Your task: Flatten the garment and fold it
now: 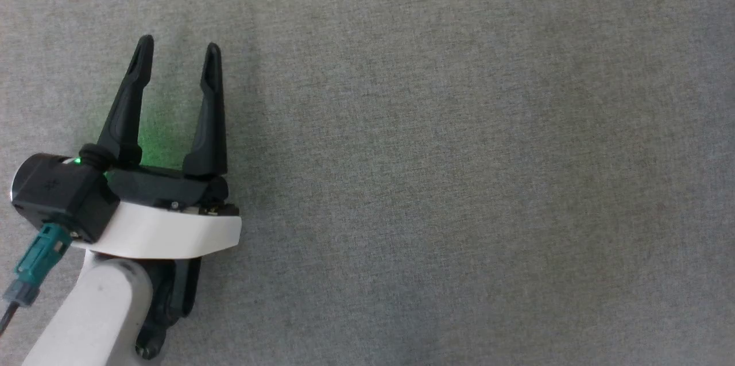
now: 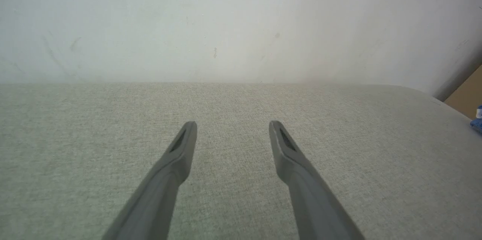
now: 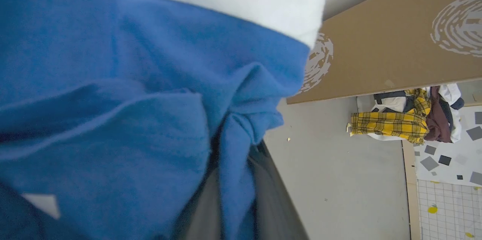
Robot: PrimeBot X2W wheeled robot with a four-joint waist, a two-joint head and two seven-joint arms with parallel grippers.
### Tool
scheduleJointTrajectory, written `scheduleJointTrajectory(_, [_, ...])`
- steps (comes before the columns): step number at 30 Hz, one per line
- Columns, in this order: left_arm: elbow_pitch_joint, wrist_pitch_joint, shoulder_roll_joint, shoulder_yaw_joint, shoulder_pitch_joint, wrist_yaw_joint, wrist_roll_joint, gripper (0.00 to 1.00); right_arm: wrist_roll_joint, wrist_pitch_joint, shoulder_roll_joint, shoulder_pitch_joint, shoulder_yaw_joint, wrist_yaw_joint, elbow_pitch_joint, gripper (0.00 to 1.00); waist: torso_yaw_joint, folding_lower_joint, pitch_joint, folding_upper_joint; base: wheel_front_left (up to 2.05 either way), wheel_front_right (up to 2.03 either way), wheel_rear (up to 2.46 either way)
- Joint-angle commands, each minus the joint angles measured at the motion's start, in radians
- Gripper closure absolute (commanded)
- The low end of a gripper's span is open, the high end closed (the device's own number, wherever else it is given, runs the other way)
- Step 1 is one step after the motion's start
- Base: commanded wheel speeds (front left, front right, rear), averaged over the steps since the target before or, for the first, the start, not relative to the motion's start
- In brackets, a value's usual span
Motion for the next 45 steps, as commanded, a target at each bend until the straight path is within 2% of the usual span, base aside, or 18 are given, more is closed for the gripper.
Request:
scheduleJointTrajectory(1, [0.002,-0.007,0.006,-0.001,-0.013,-0.001,0.015,0.0,-0.01,-0.011,-0.002,-0.017,-0.006,-0.002,0.009,0.7,-0.001,-0.0001,0.002,0.0,0.0,0.0,0.0])
scheduleJointTrajectory(2, [0.003,-0.008,0.007,-0.003,-0.013,0.001,0.019,0.0,-0.015,-0.019,0.001,-0.019,-0.008,-0.002,0.015,0.47,-0.002,-0.0001,0.002,0.0,0.0,0.0,0.0])
scheduleJointTrajectory(3, [0.005,-0.01,0.007,-0.004,-0.011,0.002,0.021,0.0,-0.019,-0.026,0.004,-0.021,-0.01,-0.002,0.023,0.04,-0.002,-0.0001,-0.001,0.0,0.0,0.0,0.0])
scheduleJointTrajectory(4, [0.007,-0.012,0.007,-0.005,-0.01,0.004,0.022,0.0,-0.023,-0.033,0.006,-0.022,-0.009,-0.002,0.03,0.0,-0.003,-0.0001,-0.004,0.0,0.0,0.0,0.0])
scheduleJointTrajectory(11, [0.017,-0.063,-0.004,0.002,0.002,0.008,0.038,0.0,-0.029,-0.086,0.022,-0.025,-0.006,-0.002,0.066,0.0,-0.008,-0.0001,-0.054,0.0,0.0,0.0,0.0])
scheduleJointTrajectory(14, [0.015,-0.088,0.003,-0.008,0.004,-0.015,0.065,0.0,-0.017,-0.119,0.037,-0.023,-0.012,-0.002,0.066,0.0,-0.008,-0.0001,-0.091,0.0,0.0,0.0,0.0])
scheduleJointTrajectory(19, [0.048,-0.103,-0.044,0.011,0.06,-0.008,0.025,0.0,0.027,-0.187,0.098,0.008,-0.03,-0.002,0.033,0.0,-0.004,-0.0001,-0.166,0.0,0.0,0.0,0.0])
scheduleJointTrajectory(23, [0.092,-0.107,-0.06,0.011,0.098,-0.018,0.007,0.0,0.051,-0.248,0.18,0.08,-0.03,-0.002,-0.034,0.0,0.006,-0.0001,-0.237,0.0,0.0,0.0,0.0])
scheduleJointTrajectory(29, [0.162,-0.11,-0.078,0.009,0.153,-0.027,0.028,0.0,0.075,-0.36,0.347,0.219,-0.006,-0.002,-0.151,0.0,0.022,-0.0001,-0.342,0.0,0.0,0.0,0.0])
scheduleJointTrajectory(34, [0.191,-0.111,-0.126,0.027,0.185,-0.039,0.039,0.0,0.061,-0.448,0.486,0.336,0.062,-0.002,-0.222,0.0,0.046,-0.0001,-0.424,0.0,0.0,0.0,0.0])
scheduleJointTrajectory(40, [0.22,-0.111,-0.182,0.05,0.228,-0.087,0.046,0.0,0.032,-0.557,0.537,0.411,0.171,-0.002,-0.25,0.0,0.064,-0.0001,-0.5,0.0,0.0,0.0,0.0])
scheduleJointTrajectory(45, [0.25,-0.111,-0.226,0.062,0.262,-0.123,0.062,0.0,0.004,-0.644,0.55,0.445,0.175,-0.002,-0.257,0.0,0.091,-0.0001,-0.545,0.0,0.0,0.0,0.0])
